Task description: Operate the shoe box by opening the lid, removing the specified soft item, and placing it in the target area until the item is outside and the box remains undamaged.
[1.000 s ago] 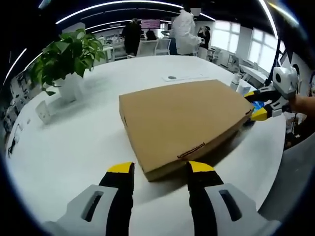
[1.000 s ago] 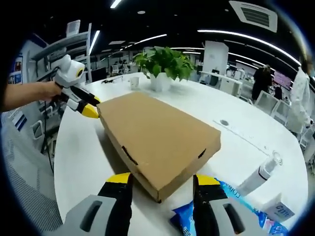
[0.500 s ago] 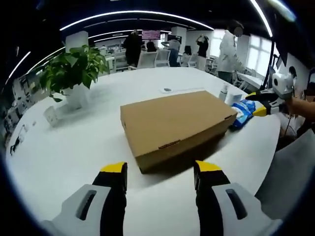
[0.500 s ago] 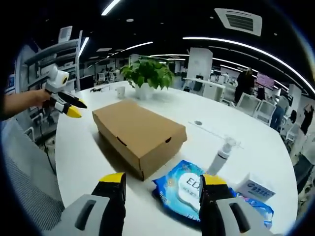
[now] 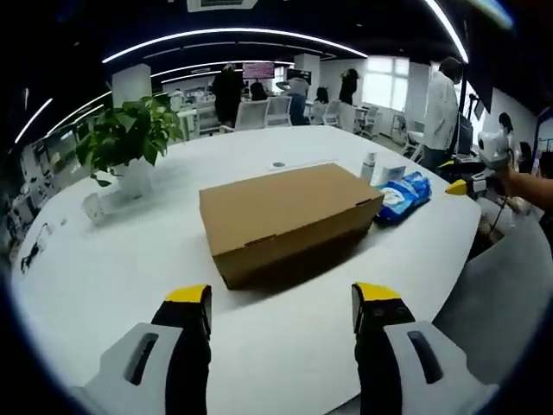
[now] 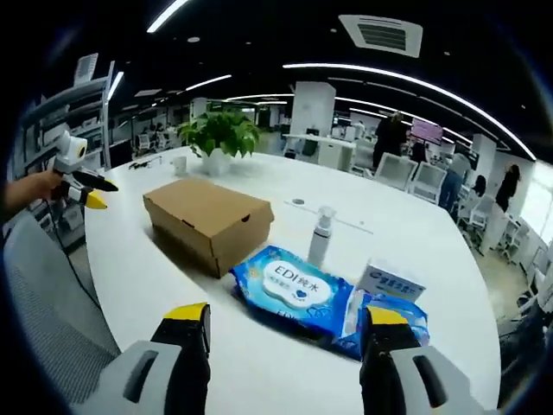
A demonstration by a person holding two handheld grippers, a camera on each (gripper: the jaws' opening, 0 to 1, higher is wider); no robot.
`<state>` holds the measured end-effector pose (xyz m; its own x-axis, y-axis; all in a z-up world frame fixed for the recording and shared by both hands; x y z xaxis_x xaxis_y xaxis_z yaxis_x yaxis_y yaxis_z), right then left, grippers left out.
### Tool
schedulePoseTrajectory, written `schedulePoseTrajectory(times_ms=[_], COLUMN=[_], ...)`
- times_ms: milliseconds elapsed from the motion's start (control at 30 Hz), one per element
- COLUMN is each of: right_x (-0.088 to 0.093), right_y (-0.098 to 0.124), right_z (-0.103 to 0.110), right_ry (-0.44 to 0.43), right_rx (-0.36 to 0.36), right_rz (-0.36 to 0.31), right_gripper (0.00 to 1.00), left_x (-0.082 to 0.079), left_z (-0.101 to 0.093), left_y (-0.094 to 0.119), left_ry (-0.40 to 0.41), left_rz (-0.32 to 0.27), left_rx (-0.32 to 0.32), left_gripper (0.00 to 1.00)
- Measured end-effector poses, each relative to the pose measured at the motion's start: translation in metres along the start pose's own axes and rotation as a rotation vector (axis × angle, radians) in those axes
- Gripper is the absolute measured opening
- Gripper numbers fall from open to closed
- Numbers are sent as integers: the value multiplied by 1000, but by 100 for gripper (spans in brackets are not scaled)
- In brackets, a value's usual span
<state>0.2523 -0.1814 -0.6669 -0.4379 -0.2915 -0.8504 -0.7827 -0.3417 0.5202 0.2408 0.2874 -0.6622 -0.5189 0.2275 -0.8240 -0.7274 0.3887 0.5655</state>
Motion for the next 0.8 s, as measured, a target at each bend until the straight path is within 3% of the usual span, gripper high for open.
schedulePoseTrajectory(times_ms=[400,633,800], right_x=[19,31,35], right_y=[41,50,56], right_z=[1,11,16], right_ry=[-30,-3,-31], right_rx=[75,104,115], right_rz=[-10,-26,-43], right_gripper=[80,88,92], left_x=[9,12,14], left_z=[-18,-30,-35], left_y=[25,35,38], left_ry=[-25,-33,-57], left_rz=[-67,-112,-130], left_rx=[-25,-50,-69], left_gripper=[82,98,100])
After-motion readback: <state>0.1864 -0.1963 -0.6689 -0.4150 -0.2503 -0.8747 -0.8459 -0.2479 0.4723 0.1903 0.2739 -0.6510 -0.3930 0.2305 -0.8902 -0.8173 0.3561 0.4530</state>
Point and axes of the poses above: the point that each gripper's makers call its tool centre point, and the gripper's own axes: y roughly backward along the fingers, z roughly to its left, x roughly out of its underside, the point moved 8 cm from there along y, roughly backward along the fingers
